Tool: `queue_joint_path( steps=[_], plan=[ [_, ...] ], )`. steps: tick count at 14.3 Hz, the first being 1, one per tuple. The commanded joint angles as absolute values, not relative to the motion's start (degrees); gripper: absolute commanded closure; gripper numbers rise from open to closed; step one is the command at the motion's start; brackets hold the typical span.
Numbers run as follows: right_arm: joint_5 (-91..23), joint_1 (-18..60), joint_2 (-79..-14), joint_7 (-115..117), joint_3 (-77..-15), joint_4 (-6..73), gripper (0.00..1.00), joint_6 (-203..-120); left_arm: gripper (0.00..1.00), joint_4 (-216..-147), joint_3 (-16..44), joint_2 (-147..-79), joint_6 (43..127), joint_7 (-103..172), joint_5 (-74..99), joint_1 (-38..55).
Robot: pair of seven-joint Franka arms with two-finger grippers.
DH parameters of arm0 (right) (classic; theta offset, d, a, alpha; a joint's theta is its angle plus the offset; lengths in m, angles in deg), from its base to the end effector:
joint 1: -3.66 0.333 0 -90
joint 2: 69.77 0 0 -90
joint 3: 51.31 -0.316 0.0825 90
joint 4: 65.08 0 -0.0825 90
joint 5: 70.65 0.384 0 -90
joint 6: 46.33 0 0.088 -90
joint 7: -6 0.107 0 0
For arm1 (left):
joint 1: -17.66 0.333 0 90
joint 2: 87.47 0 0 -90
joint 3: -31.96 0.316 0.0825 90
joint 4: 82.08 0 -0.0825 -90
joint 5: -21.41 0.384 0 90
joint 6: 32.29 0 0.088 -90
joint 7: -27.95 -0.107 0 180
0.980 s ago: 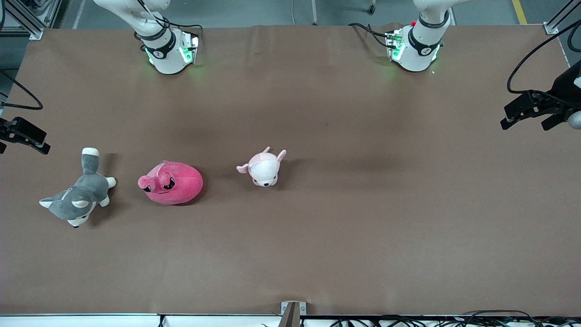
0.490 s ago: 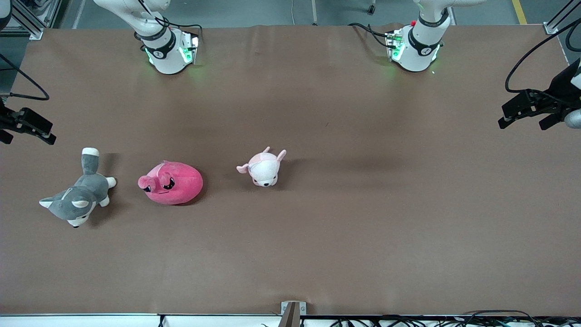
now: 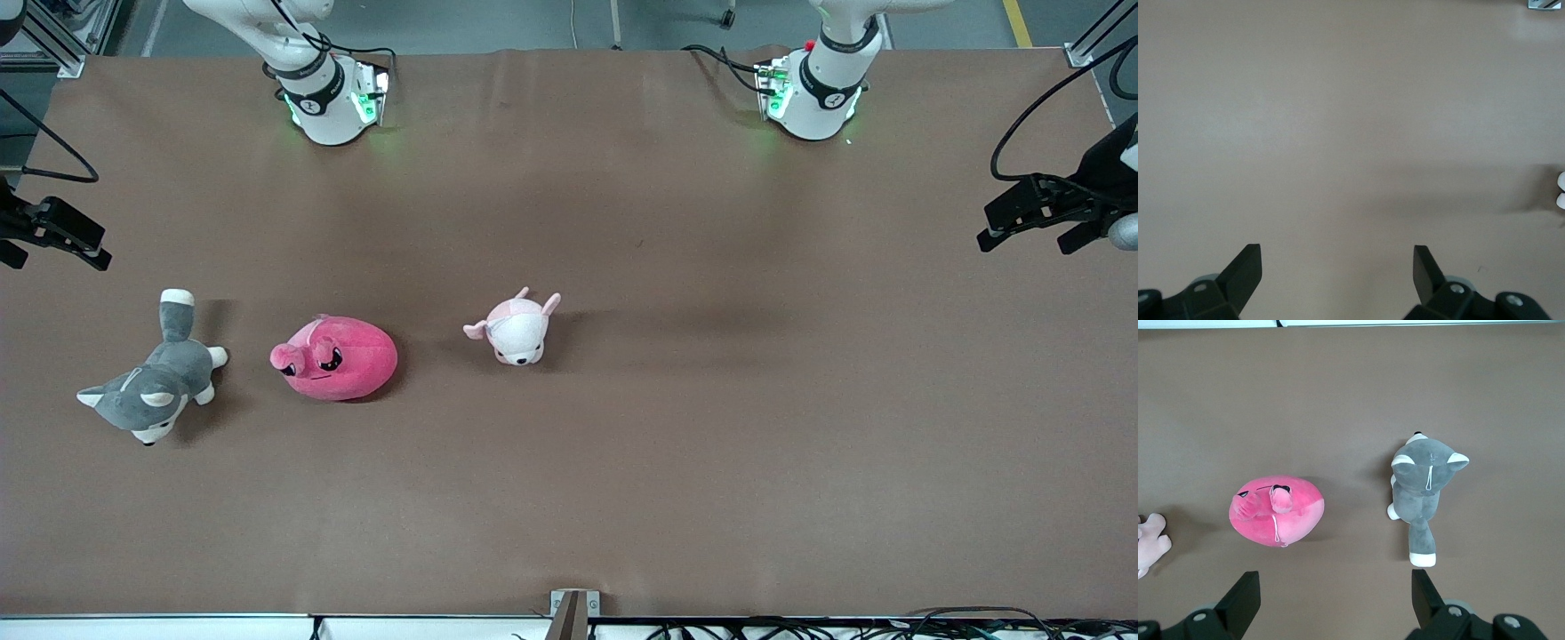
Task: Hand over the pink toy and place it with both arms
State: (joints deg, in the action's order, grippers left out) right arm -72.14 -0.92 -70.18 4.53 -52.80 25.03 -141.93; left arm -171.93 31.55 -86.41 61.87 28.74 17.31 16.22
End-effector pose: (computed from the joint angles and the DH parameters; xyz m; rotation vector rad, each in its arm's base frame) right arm 0.5614 -0.0328 0.6367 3.1070 -0.0420 0.1584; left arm 0.5559 -0.0252 0.6430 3.0647 -0.0255 0.1412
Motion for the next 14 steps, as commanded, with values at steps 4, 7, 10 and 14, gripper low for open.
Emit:
queue_joint_path(
  steps=[4,7,10,14],
  plan=[
    [-72.1,-1.3,-71.9,5.1,-52.8,27.2,0.00,-141.9,0.00,-170.8,31.8,-86.5,60.9,28.7,18.5,15.7],
    [-72.1,-1.3,-72.0,5.0,-52.8,27.0,0.00,-141.9,0.00,-170.7,31.7,-86.5,60.8,28.7,18.3,15.8],
    [-72.1,-1.3,-72.0,4.9,-52.8,26.7,0.00,-141.9,0.00,-170.7,31.8,-86.5,60.8,28.7,18.3,15.7],
    [-72.6,-1.3,-72.0,4.7,-52.9,26.7,0.00,-141.9,0.00,-170.7,31.8,-86.5,60.8,28.7,18.6,15.8]
  ],
)
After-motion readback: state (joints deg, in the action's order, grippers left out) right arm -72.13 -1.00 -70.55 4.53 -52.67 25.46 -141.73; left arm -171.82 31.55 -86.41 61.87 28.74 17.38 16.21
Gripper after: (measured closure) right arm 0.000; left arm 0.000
